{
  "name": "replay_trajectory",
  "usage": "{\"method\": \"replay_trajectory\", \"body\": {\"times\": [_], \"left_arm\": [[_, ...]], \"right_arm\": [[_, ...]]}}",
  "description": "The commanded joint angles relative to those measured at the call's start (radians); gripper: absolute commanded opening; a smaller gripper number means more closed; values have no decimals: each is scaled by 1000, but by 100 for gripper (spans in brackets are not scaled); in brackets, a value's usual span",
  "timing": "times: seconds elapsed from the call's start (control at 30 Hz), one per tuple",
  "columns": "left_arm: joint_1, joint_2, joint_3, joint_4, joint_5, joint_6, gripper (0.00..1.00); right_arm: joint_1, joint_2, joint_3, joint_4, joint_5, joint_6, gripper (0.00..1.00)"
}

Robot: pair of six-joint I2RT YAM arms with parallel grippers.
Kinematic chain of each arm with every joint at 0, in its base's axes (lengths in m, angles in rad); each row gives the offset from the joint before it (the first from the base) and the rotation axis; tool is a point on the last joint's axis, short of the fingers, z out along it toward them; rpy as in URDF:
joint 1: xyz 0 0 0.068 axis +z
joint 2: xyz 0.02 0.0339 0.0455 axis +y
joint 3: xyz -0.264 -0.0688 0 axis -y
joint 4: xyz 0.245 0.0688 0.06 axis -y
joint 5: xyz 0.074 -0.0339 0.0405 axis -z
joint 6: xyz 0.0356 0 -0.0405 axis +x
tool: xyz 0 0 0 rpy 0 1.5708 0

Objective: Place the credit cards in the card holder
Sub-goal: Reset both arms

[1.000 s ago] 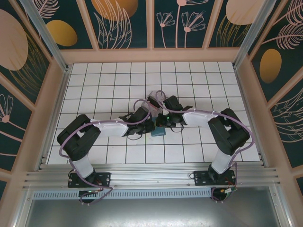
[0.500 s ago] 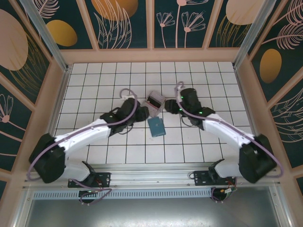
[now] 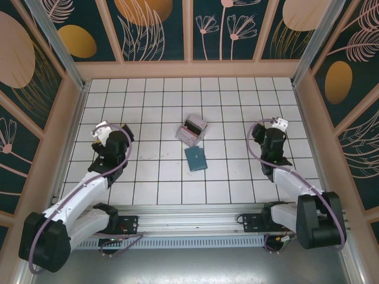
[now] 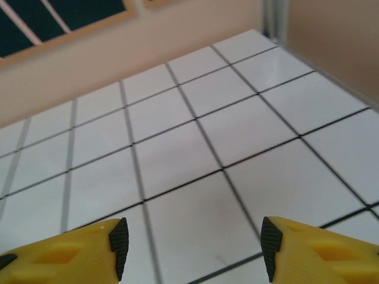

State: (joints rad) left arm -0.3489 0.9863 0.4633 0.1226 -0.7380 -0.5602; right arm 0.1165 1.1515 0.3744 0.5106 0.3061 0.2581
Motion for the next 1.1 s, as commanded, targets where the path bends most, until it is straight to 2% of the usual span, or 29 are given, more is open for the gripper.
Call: {"method": "replay_trajectory", "body": {"times": [0.0,0.03,0.1,0.2,0.3,0.33,0.37,0.47,0.57,0.67,0.7,0.73,0.77,0.8,0.83,1.07], "left_arm": [[48,-1,-132,327,-144,186,99],[75,4,-173,424,-118,225,99],[143,5,-185,471,-28,256,99],[176,64,-264,718,-11,383,99],[234,145,-297,819,68,370,99],[248,176,-332,909,106,369,99],[256,212,-366,1034,128,390,99],[280,269,-389,1186,253,464,99],[289,322,-355,1189,351,461,99],[291,480,-368,1394,371,455,99],[291,514,-353,1376,411,467,99],[290,548,-317,1350,422,481,99],[291,547,-272,1257,407,472,99],[293,529,-243,1173,409,463,99],[297,536,-258,1221,403,463,99],[297,534,-255,1208,394,459,99]], "right_arm": [[-38,57,-28,242,90,-45,65],[-42,73,-39,272,98,-70,65],[-49,104,-82,378,121,-131,66],[-80,143,-146,523,94,-148,66],[-94,190,-200,666,32,-168,65],[-97,210,-211,706,18,-173,65],[-98,232,-220,741,-1,-179,65],[-99,298,-223,815,-50,-200,65],[-102,320,-226,843,-122,-226,66],[-108,378,-226,886,-165,-233,67],[-110,392,-211,874,-164,-236,74],[-112,385,-180,796,-161,-227,84],[-113,392,-164,787,-165,-228,99],[-116,388,-169,788,-170,-226,99],[-117,390,-171,797,-175,-228,99],[-126,389,-159,770,-200,-224,99]]}}
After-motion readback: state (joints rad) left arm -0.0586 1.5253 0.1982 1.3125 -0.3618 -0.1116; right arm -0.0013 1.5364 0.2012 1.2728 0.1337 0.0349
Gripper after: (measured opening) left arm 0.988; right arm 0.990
